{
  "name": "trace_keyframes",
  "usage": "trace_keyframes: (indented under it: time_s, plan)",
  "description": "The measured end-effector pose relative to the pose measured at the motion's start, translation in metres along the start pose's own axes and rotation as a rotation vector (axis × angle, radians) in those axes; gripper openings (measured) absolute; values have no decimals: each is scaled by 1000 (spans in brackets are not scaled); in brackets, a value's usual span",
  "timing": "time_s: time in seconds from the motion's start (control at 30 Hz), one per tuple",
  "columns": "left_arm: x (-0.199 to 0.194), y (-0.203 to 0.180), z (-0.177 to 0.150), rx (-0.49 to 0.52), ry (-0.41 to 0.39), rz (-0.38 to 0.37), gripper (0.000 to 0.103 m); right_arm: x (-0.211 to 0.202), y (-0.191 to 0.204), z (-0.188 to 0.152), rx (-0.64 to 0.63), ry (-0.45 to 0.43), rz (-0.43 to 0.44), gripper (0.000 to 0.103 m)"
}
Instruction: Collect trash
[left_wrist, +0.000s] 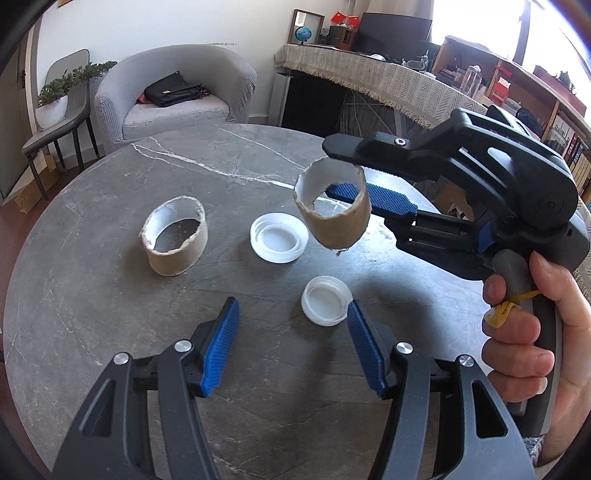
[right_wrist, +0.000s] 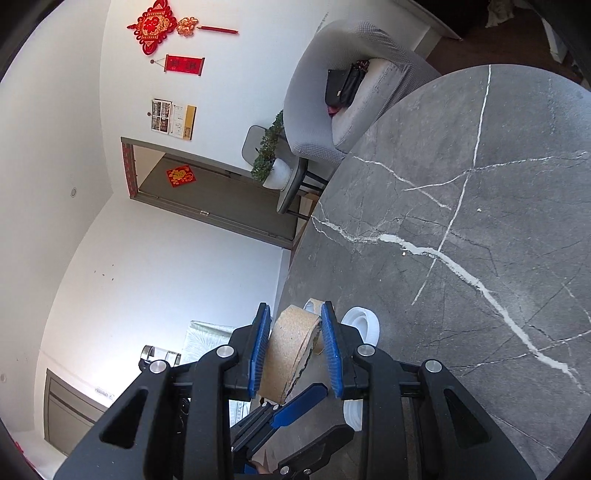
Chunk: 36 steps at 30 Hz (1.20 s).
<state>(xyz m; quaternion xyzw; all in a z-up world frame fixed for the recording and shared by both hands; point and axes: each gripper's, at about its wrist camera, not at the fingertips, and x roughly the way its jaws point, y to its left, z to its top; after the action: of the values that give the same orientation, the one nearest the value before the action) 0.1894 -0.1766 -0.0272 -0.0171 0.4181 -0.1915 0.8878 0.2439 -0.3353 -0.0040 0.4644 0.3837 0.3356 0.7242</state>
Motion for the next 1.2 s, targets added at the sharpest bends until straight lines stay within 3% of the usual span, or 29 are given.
trace_keyframes:
  time_s: [0.4,0.73,1.2]
  plan:
    - [20,-31,8,99,44,153,59,-32,-13,5,24,-33,12,29]
    - [21,-33,11,105,41,160,34,-44,-12,6,26,-46,1,29]
    - [6,-18,7,65,27,121,32,-35,3,2,-12,-27,-28,29]
